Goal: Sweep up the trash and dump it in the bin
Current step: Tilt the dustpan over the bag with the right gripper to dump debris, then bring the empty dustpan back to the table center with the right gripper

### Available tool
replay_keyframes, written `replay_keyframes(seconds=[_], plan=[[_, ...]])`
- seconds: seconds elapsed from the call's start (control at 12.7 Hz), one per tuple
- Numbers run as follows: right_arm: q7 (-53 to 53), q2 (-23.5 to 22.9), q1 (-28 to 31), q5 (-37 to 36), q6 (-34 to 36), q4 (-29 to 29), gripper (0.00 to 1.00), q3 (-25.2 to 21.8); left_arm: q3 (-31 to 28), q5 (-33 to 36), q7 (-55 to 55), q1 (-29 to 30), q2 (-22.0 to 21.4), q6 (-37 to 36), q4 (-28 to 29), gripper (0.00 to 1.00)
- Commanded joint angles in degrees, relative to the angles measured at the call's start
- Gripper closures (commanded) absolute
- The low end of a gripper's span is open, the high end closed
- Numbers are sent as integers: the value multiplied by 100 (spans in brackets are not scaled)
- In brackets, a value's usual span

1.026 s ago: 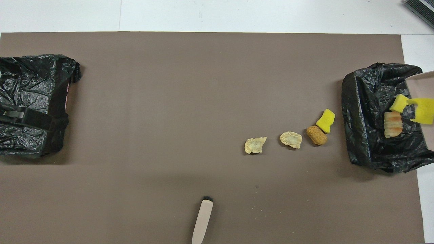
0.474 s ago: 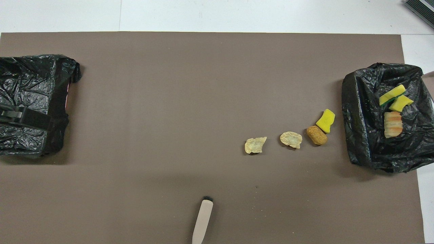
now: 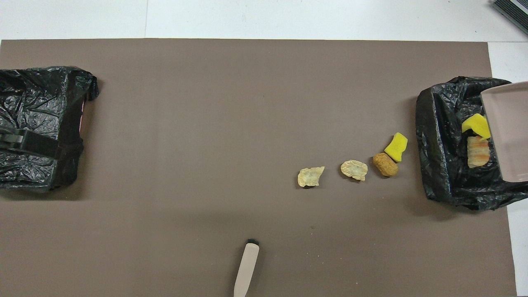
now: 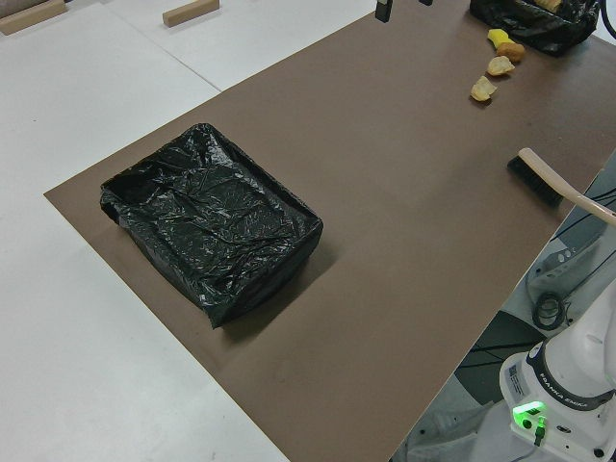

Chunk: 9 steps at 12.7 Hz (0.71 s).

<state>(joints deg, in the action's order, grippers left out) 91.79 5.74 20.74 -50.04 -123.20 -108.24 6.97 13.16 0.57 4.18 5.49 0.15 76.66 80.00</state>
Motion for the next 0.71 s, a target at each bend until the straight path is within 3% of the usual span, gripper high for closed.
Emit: replay_keyframes(seconds=[0.0,0.16,0.39,0.63], plan=[[495,15,18,1472,392,5,100,41,20,-65,22,83,-94,-55,60,0],[481,50,-26,2347,927,-4,100,50,20,-65,22,83,-94,-63,60,0],[515,85,-534,3384,1570,5,100,41,20,-65,22,83,-94,-46,60,0],[148,-151,-1140,4255,1563,-13,100,41,20,-65,22,83,-94,-37,60,0]])
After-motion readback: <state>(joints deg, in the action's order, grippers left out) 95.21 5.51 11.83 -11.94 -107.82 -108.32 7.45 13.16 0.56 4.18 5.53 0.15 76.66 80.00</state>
